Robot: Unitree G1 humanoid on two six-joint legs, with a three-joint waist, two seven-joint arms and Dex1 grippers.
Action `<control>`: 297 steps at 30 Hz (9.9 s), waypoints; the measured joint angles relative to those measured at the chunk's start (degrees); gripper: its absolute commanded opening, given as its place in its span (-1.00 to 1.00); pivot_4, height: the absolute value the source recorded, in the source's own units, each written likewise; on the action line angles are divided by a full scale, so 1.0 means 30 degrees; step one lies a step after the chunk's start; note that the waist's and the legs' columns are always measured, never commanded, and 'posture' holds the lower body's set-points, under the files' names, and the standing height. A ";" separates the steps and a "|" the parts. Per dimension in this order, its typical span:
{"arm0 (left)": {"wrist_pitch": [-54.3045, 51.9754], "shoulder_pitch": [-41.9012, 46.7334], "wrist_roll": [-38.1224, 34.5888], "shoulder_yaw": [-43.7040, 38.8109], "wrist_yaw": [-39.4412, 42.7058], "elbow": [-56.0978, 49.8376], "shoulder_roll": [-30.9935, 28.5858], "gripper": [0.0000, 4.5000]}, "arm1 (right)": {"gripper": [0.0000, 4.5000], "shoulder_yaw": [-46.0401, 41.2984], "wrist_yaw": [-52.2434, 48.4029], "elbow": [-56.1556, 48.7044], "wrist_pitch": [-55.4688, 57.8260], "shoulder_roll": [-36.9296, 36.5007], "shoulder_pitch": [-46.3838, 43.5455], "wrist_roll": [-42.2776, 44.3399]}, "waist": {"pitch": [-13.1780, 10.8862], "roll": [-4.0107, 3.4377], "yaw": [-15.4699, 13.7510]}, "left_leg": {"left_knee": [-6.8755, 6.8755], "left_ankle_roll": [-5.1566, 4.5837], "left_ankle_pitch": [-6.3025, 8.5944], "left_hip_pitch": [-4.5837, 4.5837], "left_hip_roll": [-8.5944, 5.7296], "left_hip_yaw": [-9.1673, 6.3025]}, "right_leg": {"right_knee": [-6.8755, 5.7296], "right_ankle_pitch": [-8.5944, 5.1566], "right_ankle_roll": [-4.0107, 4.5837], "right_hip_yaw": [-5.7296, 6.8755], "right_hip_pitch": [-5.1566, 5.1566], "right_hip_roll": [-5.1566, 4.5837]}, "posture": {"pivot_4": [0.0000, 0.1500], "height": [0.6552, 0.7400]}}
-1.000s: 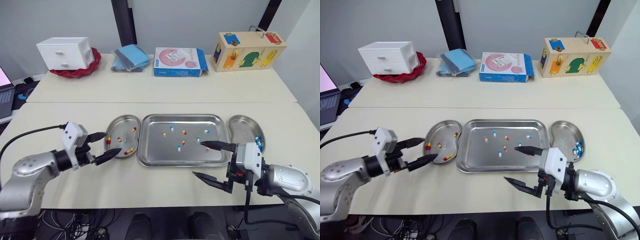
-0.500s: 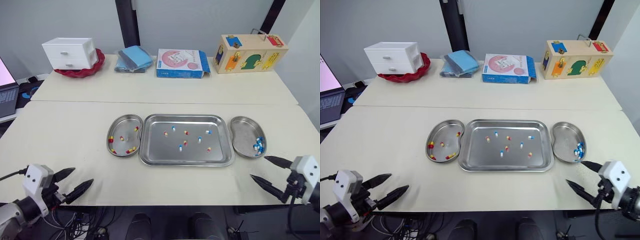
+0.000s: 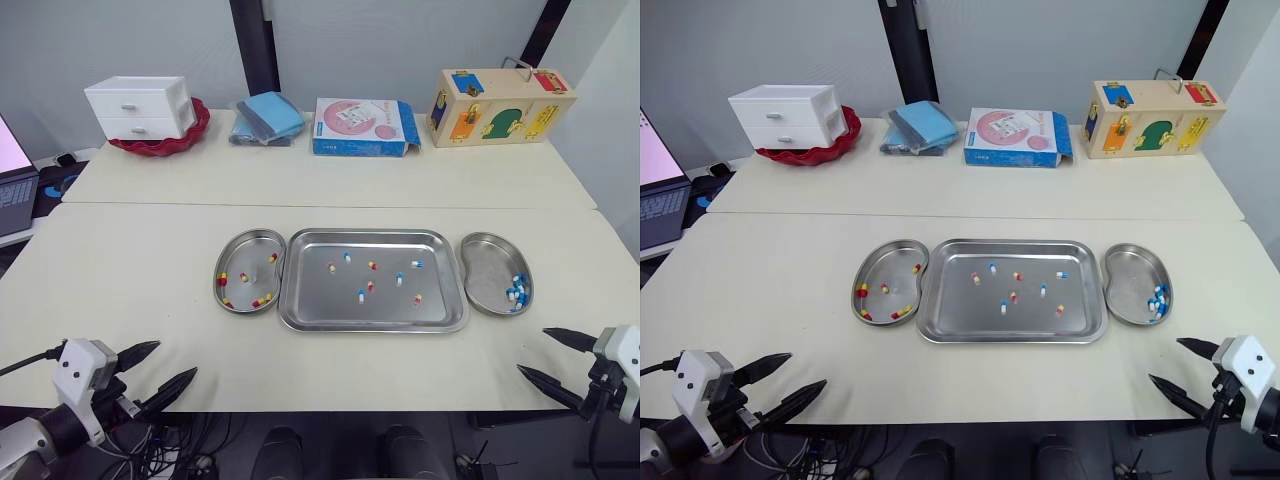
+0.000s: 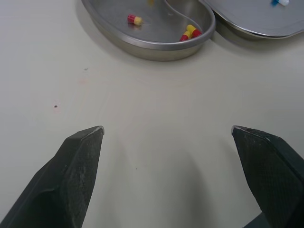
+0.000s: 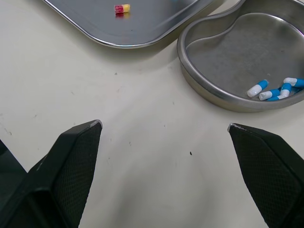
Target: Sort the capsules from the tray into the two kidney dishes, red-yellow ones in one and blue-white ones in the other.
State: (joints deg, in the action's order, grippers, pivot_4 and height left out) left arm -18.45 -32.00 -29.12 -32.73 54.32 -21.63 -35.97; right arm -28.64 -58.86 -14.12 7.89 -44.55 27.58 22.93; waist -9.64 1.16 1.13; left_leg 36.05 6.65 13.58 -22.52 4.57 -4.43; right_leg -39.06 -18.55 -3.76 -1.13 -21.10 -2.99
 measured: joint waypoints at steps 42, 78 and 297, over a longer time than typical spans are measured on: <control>-0.6707 1.3993 -0.0729 0.9616 -0.5920 -0.2469 -0.0094 0.98 | 1.00 0.6342 0.3824 -0.3572 -0.4509 0.4704 -0.1567 -0.1354 | 0.0035 -0.0053 0.0048 | 0.0002 0.0003 -0.0003 0.0022 -0.0005 -0.0011 | -0.0011 0.0009 -0.0014 -0.0015 0.0024 0.0015 | 1.00 0.24; -0.3952 2.3576 0.7111 1.7006 -0.3515 1.2442 0.3787 0.45 | 1.00 0.8494 0.6585 -0.7489 0.0860 0.4235 -0.3374 -0.1194 | 0.0034 -0.0054 0.0079 | 0.0012 0.0004 -0.0007 -0.0023 -0.0019 -0.0020 | -0.0009 0.0016 -0.0030 -0.0003 -0.0004 0.0016 | 1.00 0.24; 0.5275 0.7576 -0.0300 0.9324 0.3363 0.0871 0.0595 1.00 | -0.98 1.6708 0.9838 -0.6448 1.5796 0.5018 -1.6779 -0.4107 | 0.0066 -0.0145 0.0102 | -0.0022 -0.0007 0.0001 -0.0109 -0.0004 -0.0060 | 0.0000 -0.0006 0.0010 0.0037 -0.0100 0.0023 | 1.00 0.24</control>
State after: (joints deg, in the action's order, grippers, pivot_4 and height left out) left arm -2.63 -9.27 -30.02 -4.76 64.41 -19.02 -34.19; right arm 21.48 -29.35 -33.46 55.28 -29.49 -22.76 10.61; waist -9.44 0.73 1.44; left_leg 35.98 6.63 13.58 -22.85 4.56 -4.61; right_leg -39.06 -18.56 -3.73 -1.02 -21.40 -2.92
